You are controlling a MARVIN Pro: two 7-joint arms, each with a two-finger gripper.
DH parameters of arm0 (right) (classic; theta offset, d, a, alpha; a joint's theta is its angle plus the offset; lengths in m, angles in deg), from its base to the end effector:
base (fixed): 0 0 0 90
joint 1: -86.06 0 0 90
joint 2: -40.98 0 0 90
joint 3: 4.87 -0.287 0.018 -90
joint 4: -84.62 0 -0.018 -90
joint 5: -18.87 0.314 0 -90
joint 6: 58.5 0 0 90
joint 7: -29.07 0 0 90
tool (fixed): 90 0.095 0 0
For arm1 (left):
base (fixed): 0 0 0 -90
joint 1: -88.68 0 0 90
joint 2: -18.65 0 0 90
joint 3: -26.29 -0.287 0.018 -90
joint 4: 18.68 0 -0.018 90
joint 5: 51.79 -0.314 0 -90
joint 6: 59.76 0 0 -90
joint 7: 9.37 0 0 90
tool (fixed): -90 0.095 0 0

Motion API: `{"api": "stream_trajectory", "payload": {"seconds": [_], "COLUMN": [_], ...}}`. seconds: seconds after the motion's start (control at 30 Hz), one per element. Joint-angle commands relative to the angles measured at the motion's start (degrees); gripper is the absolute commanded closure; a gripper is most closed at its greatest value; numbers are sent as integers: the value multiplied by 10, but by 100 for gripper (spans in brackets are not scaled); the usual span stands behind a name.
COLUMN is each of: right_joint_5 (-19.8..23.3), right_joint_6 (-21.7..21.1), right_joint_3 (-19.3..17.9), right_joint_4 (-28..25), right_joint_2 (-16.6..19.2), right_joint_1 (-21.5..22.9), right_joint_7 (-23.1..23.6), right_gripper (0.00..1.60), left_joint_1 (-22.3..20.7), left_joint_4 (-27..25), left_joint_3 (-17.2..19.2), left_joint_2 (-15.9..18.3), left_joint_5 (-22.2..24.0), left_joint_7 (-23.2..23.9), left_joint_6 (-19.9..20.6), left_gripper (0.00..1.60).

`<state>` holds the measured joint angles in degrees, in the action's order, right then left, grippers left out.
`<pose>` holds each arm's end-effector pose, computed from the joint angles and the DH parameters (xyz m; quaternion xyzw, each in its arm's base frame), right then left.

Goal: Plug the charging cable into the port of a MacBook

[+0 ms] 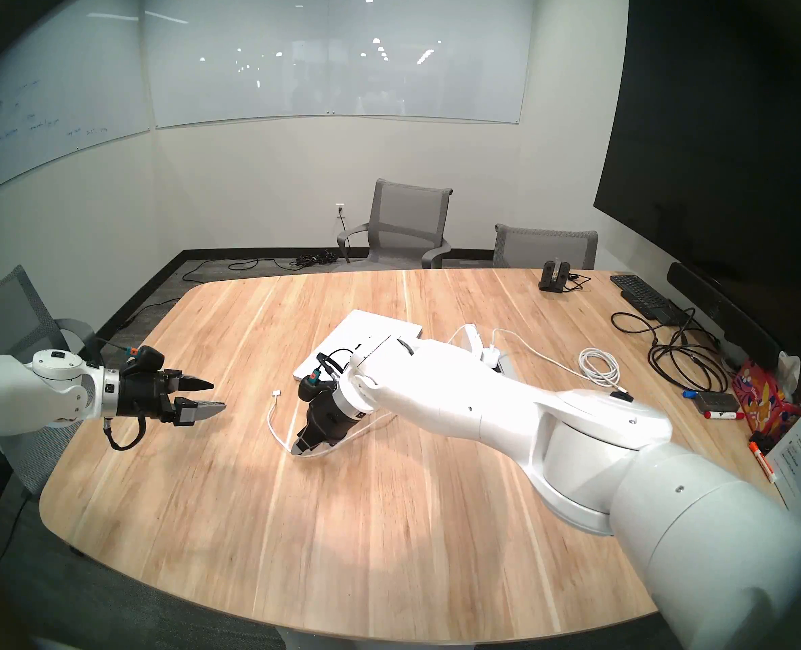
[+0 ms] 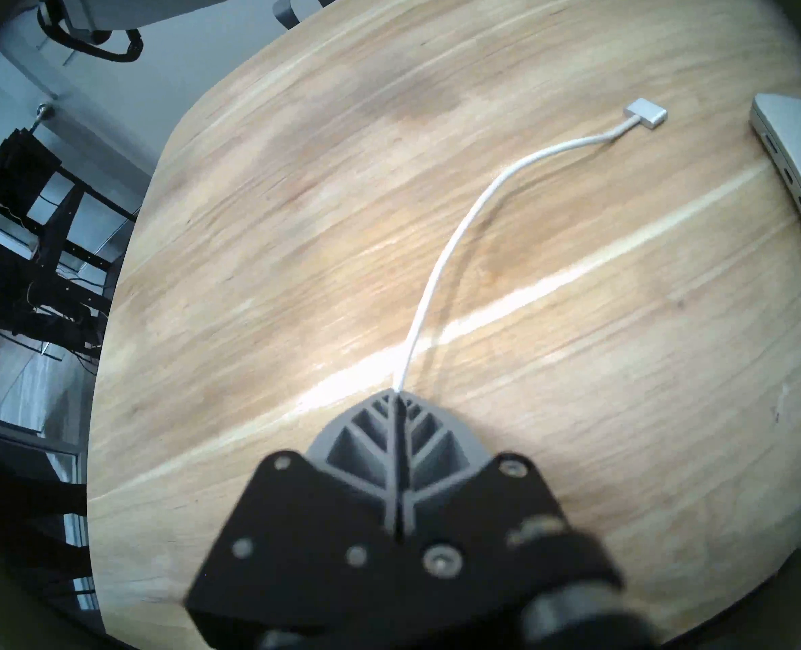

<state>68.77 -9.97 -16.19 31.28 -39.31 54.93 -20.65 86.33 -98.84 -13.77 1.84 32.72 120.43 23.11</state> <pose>0.4684 0.2308 -0.2986 -0.7974 -0.4870 -0.1503 0.3229 0.3996 0.2065 -0.2428 0.8141 -0.3018 0.4210 0.2627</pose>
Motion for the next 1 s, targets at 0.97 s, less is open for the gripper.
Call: {"api": "stream_trajectory", "payload": {"seconds": [0.97], "right_joint_5": [64], "right_joint_6": [-87], "right_joint_3": [-82], "right_joint_4": [-86], "right_joint_2": [35], "right_joint_1": [-60], "right_joint_7": [-120], "right_gripper": [160], "left_joint_1": [-7], "left_joint_4": [0], "left_joint_3": [7], "left_joint_2": [-1], "left_joint_5": [1], "left_joint_7": [0], "left_joint_6": [-1], "left_gripper": [0]}}
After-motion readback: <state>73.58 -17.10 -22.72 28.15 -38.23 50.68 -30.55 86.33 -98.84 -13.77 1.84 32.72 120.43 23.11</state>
